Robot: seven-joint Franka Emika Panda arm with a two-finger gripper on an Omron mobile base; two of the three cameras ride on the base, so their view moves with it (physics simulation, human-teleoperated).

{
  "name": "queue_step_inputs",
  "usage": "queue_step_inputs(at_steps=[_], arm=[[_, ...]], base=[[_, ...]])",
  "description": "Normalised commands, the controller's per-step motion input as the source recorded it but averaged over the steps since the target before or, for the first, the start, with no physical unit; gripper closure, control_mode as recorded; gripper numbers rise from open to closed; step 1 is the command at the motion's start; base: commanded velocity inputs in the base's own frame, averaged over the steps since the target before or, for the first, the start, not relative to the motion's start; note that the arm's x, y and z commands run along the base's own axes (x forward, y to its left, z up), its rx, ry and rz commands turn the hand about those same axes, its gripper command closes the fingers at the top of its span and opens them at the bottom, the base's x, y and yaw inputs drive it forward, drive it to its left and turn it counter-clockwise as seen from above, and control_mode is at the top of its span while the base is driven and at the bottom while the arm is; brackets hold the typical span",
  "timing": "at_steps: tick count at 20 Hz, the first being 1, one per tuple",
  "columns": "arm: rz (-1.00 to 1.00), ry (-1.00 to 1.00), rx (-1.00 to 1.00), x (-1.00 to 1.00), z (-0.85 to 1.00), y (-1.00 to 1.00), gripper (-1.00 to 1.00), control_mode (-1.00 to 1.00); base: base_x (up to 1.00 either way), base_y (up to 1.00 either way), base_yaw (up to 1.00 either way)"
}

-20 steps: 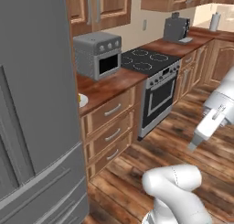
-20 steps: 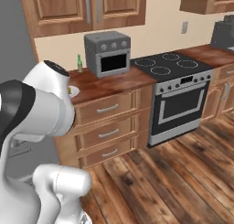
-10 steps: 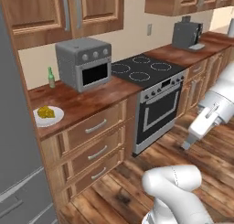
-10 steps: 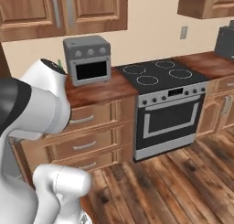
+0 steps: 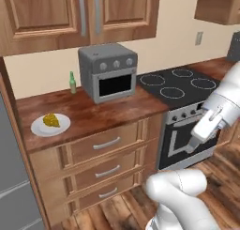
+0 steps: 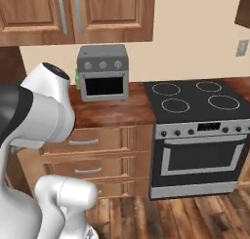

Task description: Pick the cheese from the counter and place it in the microwave. Then turn on the microwave.

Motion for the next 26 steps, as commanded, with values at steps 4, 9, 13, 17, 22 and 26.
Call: queue_step_inputs(at_steps=[4, 9, 13, 17, 22, 26], arm=[[0.00, 0.00, 0.00, 0.00, 0.00, 0.00, -1.00, 1.00], [0.00, 0.00, 0.00, 0.00, 0.00, 0.00, -1.00, 1.00], [0.00, 0.00, 0.00, 0.00, 0.00, 0.00, -1.00, 1.00], [0.00, 0.00, 0.00, 0.00, 0.00, 0.00, -1.00, 1.00], [0.00, 0.00, 0.00, 0.00, 0.00, 0.00, -1.00, 1.00], [0.00, 0.00, 0.00, 0.00, 0.00, 0.00, -1.00, 1.00]], base=[[0.83, -0.20, 0.49], [0.45, 0.01, 0.48], [0.38, 0.23, 0.25], [0.61, -0.01, 0.10], [0.54, 0.00, 0.04], [0.19, 0.00, 0.00]])
